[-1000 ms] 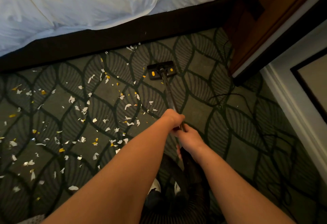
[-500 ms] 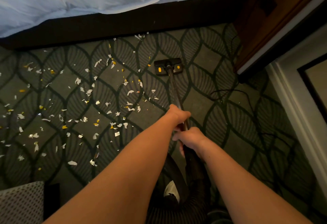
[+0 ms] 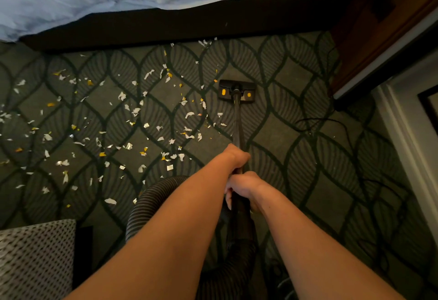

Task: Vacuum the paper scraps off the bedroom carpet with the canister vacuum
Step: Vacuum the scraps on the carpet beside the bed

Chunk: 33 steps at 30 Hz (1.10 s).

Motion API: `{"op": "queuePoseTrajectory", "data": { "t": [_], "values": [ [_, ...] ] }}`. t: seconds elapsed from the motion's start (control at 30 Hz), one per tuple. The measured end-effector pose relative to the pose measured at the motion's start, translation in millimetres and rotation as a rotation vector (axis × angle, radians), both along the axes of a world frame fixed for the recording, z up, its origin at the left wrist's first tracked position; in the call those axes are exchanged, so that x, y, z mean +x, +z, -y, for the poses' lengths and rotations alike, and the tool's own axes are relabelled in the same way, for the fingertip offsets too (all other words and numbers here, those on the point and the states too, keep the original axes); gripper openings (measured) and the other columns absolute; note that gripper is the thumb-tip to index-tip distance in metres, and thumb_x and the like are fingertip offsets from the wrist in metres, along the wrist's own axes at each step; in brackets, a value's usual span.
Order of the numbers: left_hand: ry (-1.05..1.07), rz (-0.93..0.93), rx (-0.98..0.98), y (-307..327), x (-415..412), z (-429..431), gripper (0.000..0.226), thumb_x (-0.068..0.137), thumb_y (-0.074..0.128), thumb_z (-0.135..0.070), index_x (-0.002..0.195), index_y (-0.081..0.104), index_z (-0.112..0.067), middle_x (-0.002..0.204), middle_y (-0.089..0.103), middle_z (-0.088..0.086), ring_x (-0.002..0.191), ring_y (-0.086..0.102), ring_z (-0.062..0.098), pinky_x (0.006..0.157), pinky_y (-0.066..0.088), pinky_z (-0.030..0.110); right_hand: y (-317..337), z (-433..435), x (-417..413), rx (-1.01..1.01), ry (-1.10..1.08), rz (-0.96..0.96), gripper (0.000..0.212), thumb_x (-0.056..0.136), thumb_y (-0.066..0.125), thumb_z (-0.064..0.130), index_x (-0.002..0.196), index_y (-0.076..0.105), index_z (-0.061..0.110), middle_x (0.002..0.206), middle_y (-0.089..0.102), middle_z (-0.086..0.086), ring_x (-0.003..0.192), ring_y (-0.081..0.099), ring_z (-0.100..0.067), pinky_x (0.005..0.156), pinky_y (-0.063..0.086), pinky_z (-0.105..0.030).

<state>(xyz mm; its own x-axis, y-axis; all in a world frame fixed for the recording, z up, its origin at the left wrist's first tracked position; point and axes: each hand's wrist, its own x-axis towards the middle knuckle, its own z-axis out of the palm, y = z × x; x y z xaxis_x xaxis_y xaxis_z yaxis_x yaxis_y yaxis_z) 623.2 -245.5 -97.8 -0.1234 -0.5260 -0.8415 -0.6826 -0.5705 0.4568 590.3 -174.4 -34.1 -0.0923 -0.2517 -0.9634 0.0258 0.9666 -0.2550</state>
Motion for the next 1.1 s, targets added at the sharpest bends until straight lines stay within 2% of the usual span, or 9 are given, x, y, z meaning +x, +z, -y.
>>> {"op": "queuePoseTrajectory", "data": {
  "t": [0.1, 0.37, 0.47, 0.53, 0.73, 0.9, 1.03, 1.1],
  "values": [
    [-0.003, -0.003, -0.007, -2, 22, -6, 0.045, 0.091, 0.059, -0.020, 0.130, 0.045, -0.003, 0.126, 0.057, 0.017, 0.113, 0.057, 0.031, 0.088, 0.047, 0.034, -1, -8, 25, -0.006, -0.088, 0.035, 0.017, 0.078, 0.046, -0.014, 0.071, 0.054, -0.001, 0.056, 0.050, -0.014, 0.043, 0.049, -0.024, 0.051, 0.045, -0.033],
    [0.017, -0.004, -0.034, -5, 75, -13, 0.043, 0.087, 0.061, -0.022, 0.126, 0.052, -0.006, 0.122, 0.060, 0.015, 0.108, 0.059, 0.030, 0.089, 0.048, 0.034, 3, -14, 78, -0.004, -0.136, 0.077, 0.019, 0.081, 0.049, -0.013, 0.068, 0.053, 0.000, 0.054, 0.049, -0.011, 0.044, 0.047, -0.021, 0.042, 0.044, -0.025],
    [0.015, -0.002, -0.040, -4, 90, -14, 0.038, 0.086, 0.063, -0.021, 0.120, 0.055, -0.006, 0.117, 0.062, 0.013, 0.101, 0.059, 0.028, 0.083, 0.048, 0.033, 5, -15, 94, 0.010, -0.147, 0.101, 0.020, 0.083, 0.047, -0.011, 0.068, 0.052, 0.001, 0.055, 0.048, -0.010, 0.046, 0.046, -0.021, 0.045, 0.043, -0.029],
    [0.017, 0.001, -0.041, -3, 101, -16, 0.039, 0.087, 0.063, -0.021, 0.121, 0.055, -0.005, 0.117, 0.061, 0.013, 0.105, 0.060, 0.029, 0.079, 0.046, 0.031, 6, -18, 103, 0.014, -0.151, 0.107, 0.021, 0.083, 0.046, -0.011, 0.067, 0.051, 0.002, 0.055, 0.047, -0.010, 0.047, 0.046, -0.021, 0.048, 0.042, -0.031],
    [0.029, 0.005, -0.012, -1, 131, -27, 0.046, 0.086, 0.064, -0.023, 0.127, 0.051, -0.007, 0.121, 0.059, 0.013, 0.107, 0.058, 0.029, 0.075, 0.044, 0.031, 8, -28, 129, 0.021, -0.099, 0.107, 0.016, 0.081, 0.049, -0.012, 0.072, 0.053, 0.001, 0.053, 0.048, -0.010, 0.044, 0.048, -0.020, 0.045, 0.045, -0.028],
    [0.051, 0.007, -0.008, -1, 157, -39, 0.049, 0.085, 0.066, -0.021, 0.129, 0.051, -0.007, 0.125, 0.058, 0.013, 0.110, 0.057, 0.029, 0.079, 0.044, 0.030, 9, -41, 152, 0.018, -0.084, 0.127, 0.017, 0.081, 0.048, -0.013, 0.072, 0.053, 0.000, 0.053, 0.048, -0.011, 0.046, 0.049, -0.021, 0.048, 0.047, -0.030],
    [0.089, -0.020, 0.015, 0, 175, -49, 0.050, 0.084, 0.067, -0.021, 0.130, 0.050, -0.009, 0.126, 0.058, 0.014, 0.112, 0.057, 0.030, 0.087, 0.048, 0.033, 9, -50, 167, 0.023, -0.034, 0.115, 0.012, 0.080, 0.051, -0.012, 0.082, 0.057, -0.002, 0.053, 0.051, -0.012, 0.045, 0.053, -0.022, 0.047, 0.049, -0.028],
    [0.097, -0.028, 0.023, 1, 184, -53, 0.049, 0.085, 0.066, -0.021, 0.129, 0.051, -0.008, 0.125, 0.059, 0.014, 0.111, 0.057, 0.030, 0.086, 0.047, 0.034, 9, -55, 173, 0.019, -0.013, 0.113, 0.014, 0.079, 0.052, -0.012, 0.088, 0.058, -0.002, 0.054, 0.052, -0.012, 0.045, 0.054, -0.022, 0.047, 0.050, -0.027]
  ]
}}
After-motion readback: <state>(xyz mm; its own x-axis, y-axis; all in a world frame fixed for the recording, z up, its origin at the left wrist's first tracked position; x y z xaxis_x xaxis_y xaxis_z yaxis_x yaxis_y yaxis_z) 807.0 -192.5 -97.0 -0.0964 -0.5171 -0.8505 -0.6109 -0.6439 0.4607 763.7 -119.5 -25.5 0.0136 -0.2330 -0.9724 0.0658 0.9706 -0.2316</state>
